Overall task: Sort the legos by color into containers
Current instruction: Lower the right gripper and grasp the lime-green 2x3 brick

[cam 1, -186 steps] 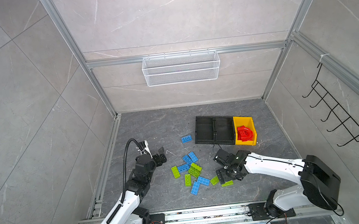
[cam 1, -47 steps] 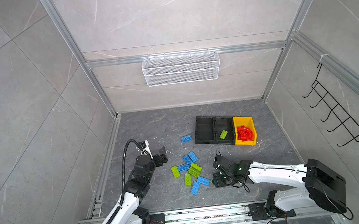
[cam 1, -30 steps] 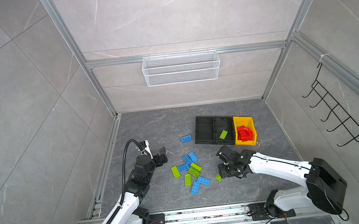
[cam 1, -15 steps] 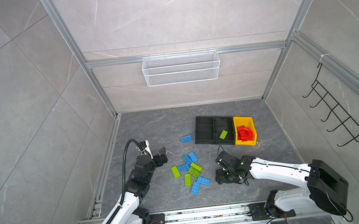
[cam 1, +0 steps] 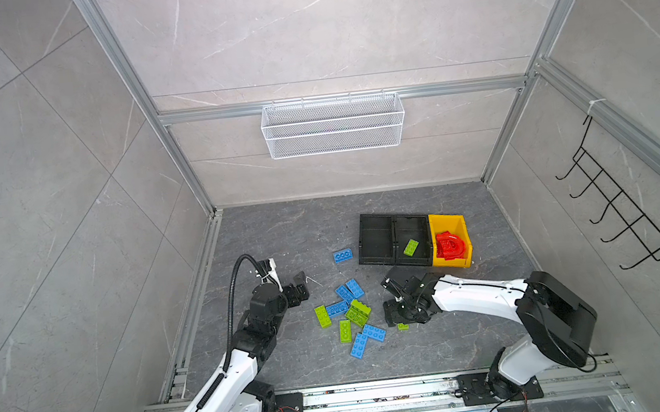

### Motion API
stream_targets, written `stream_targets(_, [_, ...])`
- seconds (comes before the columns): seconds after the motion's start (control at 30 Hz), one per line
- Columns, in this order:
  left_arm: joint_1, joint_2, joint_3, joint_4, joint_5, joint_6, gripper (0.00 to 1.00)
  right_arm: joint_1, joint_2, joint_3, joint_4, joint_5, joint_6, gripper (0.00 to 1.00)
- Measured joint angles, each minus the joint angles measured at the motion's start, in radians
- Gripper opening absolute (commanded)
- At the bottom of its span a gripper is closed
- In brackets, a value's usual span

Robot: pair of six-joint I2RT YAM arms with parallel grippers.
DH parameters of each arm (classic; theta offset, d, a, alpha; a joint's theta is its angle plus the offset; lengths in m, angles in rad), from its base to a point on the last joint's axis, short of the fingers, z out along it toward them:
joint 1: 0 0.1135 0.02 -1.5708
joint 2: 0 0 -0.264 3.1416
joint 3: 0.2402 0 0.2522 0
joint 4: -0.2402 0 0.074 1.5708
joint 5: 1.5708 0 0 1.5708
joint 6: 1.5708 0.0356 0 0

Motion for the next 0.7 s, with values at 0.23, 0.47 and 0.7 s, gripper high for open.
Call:
stream_targets(0.23, [0.0,0.0,0.0,0.0,-0.001,0.0,1.0,0.0,0.033,0.034,-0.053,0.045,-0.05,0.52])
stream_targets(0.47, [0.0,0.005,0.0,0.005,-0.001,0.0,1.0,0.007,0.053,0.054,-0.109,0.098,-0.092,0.42])
stream_targets(0.7, [0.0,0.016,0.0,0.01,0.0,0.0,1.0,0.01,0.055,0.055,-0.108,0.105,-0.121,0.33])
